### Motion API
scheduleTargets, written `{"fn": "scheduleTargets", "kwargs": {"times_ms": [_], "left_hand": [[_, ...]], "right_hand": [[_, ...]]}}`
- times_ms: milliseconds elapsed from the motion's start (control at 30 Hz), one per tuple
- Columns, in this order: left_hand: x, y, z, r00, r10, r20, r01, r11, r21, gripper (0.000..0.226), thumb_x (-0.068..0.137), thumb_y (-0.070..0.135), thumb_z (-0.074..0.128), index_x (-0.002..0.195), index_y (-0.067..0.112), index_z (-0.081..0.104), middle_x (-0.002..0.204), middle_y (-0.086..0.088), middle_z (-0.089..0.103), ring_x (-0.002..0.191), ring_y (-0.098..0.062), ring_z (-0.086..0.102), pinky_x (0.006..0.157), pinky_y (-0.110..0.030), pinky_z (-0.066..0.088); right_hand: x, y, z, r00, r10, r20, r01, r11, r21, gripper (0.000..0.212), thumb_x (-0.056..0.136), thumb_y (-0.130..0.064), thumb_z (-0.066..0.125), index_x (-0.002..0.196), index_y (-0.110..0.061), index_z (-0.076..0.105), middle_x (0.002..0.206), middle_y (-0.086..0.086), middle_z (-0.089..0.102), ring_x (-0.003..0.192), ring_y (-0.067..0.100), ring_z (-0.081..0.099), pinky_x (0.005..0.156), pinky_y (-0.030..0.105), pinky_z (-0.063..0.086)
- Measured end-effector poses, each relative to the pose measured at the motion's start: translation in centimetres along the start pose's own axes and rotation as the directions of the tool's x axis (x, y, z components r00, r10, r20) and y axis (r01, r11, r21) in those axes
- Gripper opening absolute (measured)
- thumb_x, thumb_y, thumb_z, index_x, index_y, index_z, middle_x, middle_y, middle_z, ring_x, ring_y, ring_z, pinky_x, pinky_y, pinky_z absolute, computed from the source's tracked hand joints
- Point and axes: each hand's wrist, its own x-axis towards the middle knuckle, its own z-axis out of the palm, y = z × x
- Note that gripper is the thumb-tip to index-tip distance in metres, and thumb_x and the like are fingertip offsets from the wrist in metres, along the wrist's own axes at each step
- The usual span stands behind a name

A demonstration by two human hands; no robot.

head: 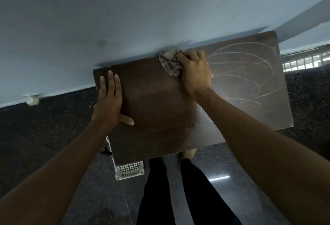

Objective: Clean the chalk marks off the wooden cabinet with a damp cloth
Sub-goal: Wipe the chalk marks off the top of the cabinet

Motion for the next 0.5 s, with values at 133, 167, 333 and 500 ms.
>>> {"fn": "scheduleTargets", "kwargs": {"times_ms": [133, 167, 333, 500], "left_hand": [[-0.1, 0.2, 0.0, 1.0, -0.007, 0.001, 0.007, 1.0, 0.006, 0.167, 0.04, 0.064, 0.086, 0.154, 0.004, -0.019, 0.161, -0.013, -0.031, 0.148, -0.038, -0.025, 0.111, -0.064, 0.031], [-0.1, 0.2, -0.1, 1.0, -0.008, 0.0, 0.008, 1.0, 0.004, 0.166, 0.04, 0.064, 0.086, 0.154, 0.005, -0.019, 0.161, -0.012, -0.031, 0.148, -0.038, -0.025, 0.11, -0.065, 0.031], [-0.1, 0.3, -0.2, 1.0, -0.018, 0.016, 0.018, 1.0, 0.008, 0.166, 0.042, 0.064, 0.086, 0.154, 0.006, -0.021, 0.16, -0.012, -0.033, 0.148, -0.038, -0.026, 0.11, -0.065, 0.032], [0.0, 0.2, -0.2, 0.999, -0.026, 0.021, 0.026, 1.0, 0.005, 0.165, 0.043, 0.061, 0.088, 0.154, 0.007, -0.022, 0.16, -0.01, -0.034, 0.148, -0.035, -0.028, 0.109, -0.065, 0.033]], "right_hand": [[-8.2, 0.4, 0.2, 0.999, -0.024, 0.045, 0.022, 0.999, 0.042, 0.044, 0.084, -0.015, 0.069, 0.128, -0.015, 0.063, 0.122, 0.008, 0.062, 0.111, 0.034, 0.051, 0.08, 0.045, 0.054], [-11.0, 0.5, 0.5, 0.996, -0.028, 0.08, 0.023, 0.998, 0.061, 0.046, 0.081, -0.015, 0.072, 0.126, -0.014, 0.064, 0.123, 0.009, 0.061, 0.113, 0.035, 0.052, 0.08, 0.046, 0.054], [-22.9, 0.5, 1.3, 0.985, -0.08, 0.15, 0.069, 0.995, 0.077, 0.05, 0.067, -0.008, 0.078, 0.116, -0.014, 0.071, 0.121, 0.008, 0.065, 0.103, 0.034, 0.052, 0.08, 0.04, 0.049], [-21.6, -0.7, 1.2, 0.997, -0.005, 0.082, -0.006, 0.99, 0.138, 0.045, 0.068, -0.007, 0.081, 0.112, -0.011, 0.073, 0.115, 0.008, 0.067, 0.099, 0.034, 0.054, 0.069, 0.039, 0.055]]}}
